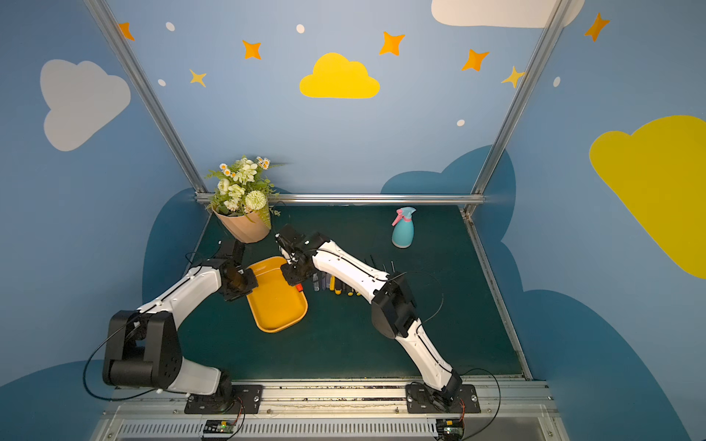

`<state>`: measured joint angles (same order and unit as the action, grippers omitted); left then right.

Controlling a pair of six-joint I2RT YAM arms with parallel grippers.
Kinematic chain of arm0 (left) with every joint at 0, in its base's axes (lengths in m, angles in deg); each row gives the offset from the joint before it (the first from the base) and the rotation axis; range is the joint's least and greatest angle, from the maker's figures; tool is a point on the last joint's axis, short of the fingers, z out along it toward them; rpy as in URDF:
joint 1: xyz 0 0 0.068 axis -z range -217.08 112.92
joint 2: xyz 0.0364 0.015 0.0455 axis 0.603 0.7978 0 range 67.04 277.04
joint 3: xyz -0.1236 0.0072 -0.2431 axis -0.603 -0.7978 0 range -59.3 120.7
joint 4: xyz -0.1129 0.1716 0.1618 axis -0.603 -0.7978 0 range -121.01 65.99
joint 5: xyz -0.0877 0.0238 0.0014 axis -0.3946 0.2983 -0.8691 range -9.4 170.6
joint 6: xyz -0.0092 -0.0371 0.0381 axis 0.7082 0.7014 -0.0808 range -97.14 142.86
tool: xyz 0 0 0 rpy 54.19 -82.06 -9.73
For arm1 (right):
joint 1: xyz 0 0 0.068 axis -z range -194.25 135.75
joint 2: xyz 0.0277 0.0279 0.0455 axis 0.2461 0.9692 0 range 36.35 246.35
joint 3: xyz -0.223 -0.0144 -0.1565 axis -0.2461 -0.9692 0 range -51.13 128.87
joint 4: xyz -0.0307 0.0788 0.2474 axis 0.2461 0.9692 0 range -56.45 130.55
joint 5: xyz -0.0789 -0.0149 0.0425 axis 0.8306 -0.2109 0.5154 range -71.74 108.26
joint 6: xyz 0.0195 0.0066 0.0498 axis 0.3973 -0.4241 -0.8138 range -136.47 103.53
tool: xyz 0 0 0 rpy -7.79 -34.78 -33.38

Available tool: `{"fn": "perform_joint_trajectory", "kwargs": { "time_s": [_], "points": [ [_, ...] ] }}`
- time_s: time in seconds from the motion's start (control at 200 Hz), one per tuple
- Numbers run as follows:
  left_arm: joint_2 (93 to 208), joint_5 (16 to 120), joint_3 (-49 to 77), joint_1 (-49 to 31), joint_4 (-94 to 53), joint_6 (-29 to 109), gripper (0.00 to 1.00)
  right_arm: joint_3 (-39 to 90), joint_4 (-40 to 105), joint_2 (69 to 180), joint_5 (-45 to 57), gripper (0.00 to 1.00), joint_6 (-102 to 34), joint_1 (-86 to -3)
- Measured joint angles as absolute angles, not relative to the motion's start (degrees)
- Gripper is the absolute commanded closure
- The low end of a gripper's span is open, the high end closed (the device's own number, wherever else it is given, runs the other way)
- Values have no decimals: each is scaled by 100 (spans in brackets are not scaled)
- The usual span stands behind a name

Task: Take out the screwdriver from the storage box
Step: Pick up the screwdriver from the storage box.

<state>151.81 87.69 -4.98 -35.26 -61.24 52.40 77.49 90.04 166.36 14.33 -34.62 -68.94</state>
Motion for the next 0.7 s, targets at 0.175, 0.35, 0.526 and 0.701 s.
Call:
{"fn": "perform_joint_trajectory", "kwargs": {
  "time_s": [0.175, 0.35, 0.526, 0.701],
  "points": [
    [15256, 8773, -498, -3583, -6122, 5175, 97, 7744, 8667, 16359, 1466, 100, -3462, -6403],
    [15262, 8771, -498, -3646, -6128, 5138, 97, 7703, 8579, 16601, 1224, 100, -3348, -6199],
    [15260, 8773, -474, -3674, -6170, 5114, 98, 7705, 8555, 17124, 775, 100, -3287, -6258],
    [15166, 8767, -467, -3681, -6196, 5114, 97, 7827, 8558, 17664, 649, 100, -3469, -6300]
  ]
}}
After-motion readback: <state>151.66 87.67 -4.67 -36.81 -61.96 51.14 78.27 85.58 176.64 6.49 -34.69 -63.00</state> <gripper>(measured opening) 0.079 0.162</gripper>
